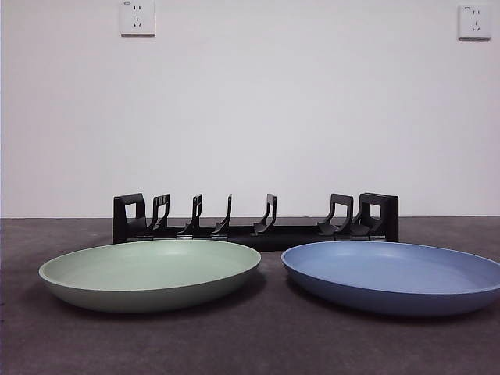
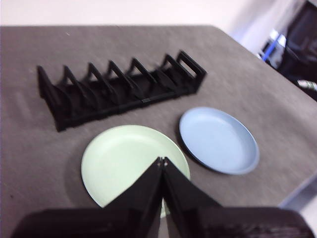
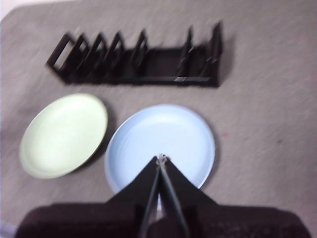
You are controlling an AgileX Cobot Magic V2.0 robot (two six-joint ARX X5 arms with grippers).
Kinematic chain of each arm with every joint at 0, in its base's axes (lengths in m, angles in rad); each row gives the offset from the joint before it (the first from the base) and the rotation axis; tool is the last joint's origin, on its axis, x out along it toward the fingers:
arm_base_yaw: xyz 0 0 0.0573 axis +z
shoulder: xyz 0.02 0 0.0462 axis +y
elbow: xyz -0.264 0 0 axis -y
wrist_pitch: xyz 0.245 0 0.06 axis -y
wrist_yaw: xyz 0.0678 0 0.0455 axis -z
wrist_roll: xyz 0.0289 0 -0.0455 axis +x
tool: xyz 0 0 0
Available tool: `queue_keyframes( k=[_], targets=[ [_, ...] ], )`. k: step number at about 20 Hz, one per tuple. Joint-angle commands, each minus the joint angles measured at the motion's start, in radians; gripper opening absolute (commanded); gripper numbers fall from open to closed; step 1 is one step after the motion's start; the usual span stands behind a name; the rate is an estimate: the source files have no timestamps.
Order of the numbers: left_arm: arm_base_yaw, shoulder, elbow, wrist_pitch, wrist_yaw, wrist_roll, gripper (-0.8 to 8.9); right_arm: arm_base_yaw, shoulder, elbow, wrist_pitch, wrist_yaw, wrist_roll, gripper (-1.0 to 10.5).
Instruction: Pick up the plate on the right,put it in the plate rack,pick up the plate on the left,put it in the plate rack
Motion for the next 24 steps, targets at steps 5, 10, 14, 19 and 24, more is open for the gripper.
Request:
queue_keyframes(
  k=[5, 10, 14, 19, 24],
  targets=[
    [-0.042, 0.061, 0.066, -0.056, 0.012, 0.051, -0.05, 0.002, 0.109, 0.127, -0.117, -0.033, -0.071, -0.1],
    [-0.056, 0.09, 0.066, -0.054, 0.012, 0.042, 4.57, 0.002, 0.122, 0.134, -0.1, -0.033, -0.068, 2.2],
    [-0.073, 0.095, 0.066, -0.024, 0.016, 0.05, 6.29, 0.002, 0.14, 0.135, -0.089, -0.033, -0.06, 6.3],
    [-0.121, 0.125, 0.07, 0.014, 0.015, 0.117, 6.29, 0.002, 0.21, 0.134, -0.079, -0.032, -0.042, 6.3],
    [-0.24, 0.187, 0.07, 0.058, 0.014, 0.209, 6.29, 0.002, 0.425, 0.134, -0.039, -0.013, -0.021, 6.3]
  ],
)
